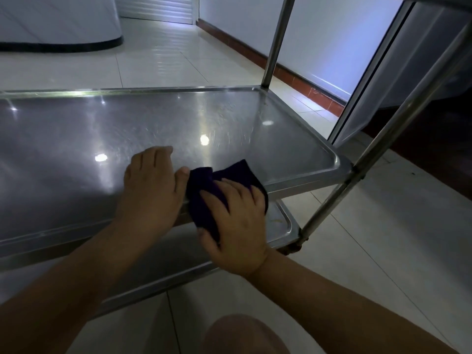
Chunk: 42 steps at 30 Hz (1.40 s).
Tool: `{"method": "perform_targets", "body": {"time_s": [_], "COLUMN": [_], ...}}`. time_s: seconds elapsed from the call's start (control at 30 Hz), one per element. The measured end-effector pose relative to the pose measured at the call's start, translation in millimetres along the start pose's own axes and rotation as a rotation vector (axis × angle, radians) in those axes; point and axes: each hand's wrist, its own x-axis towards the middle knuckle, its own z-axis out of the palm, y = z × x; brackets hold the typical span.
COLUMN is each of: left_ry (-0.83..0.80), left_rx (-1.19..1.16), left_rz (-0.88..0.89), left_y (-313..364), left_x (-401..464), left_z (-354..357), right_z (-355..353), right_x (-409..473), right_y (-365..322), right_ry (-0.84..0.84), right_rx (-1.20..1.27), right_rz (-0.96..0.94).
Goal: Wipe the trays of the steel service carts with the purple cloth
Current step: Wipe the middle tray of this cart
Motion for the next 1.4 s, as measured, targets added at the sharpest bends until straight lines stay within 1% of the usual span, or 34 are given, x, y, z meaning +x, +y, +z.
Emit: {"method": "perform_targets", "body": {"time_s": [0.07, 0.17, 0.27, 0.4, 0.6, 0.7, 0.83, 0.93, 1.03, 1.13, 1.2, 1.27, 1.4], "left_ry": [-0.011, -0.043, -0.088, -0.125, -0.126, -0.123, -0.033, 0.029, 0.058, 0.046, 0.044, 0.066, 0.152], "left_rx": [-0.008, 0.035, 0.075, 0.145, 0.22, 0.189, 0.042, -0.058, -0.087, 0.071, 0.147, 0.186, 0.244], "left_rz": [-0.031, -0.064, -0.085, -0.055, 0.021, 0.02, 0.025, 0.041, 0.085, 0.231, 0.279, 0.275, 0.174], "left_y": [0, 1, 4, 3, -8, -7, -4, 0, 1, -11, -30, -53, -104], "left_x": [1, 2, 3, 5, 9, 7, -1, -7, -10, -16, -22, -32, -55], "left_z": [0, -1, -4, -1, 5, 5, 0, -5, -12, -21, -31, -46, -82], "right_z": [6, 7, -1, -20, -68, -83, -77, -70, -54, -36, -26, -15, 4], "right_x": [-2, 1, 1, -8, -19, -23, -25, -22, -15, -8, -5, 0, 12], "right_y": [0, 30, 73, 135, 219, 232, 208, 186, 151, 108, 80, 51, -13], "right_ry": [-0.026, 0.031, 0.091, 0.119, -0.006, -0.036, -0.033, -0.066, -0.065, -0.017, 0.005, 0.006, 0.042], "right_rx": [-0.074, -0.185, -0.222, -0.273, -0.395, -0.44, -0.358, -0.372, -0.359, -0.315, -0.291, -0.277, -0.234], "right_rz": [-0.132, -0.289, -0.342, -0.313, -0.229, -0.152, 0.017, 0.003, -0.033, -0.071, -0.109, -0.129, -0.182]}}
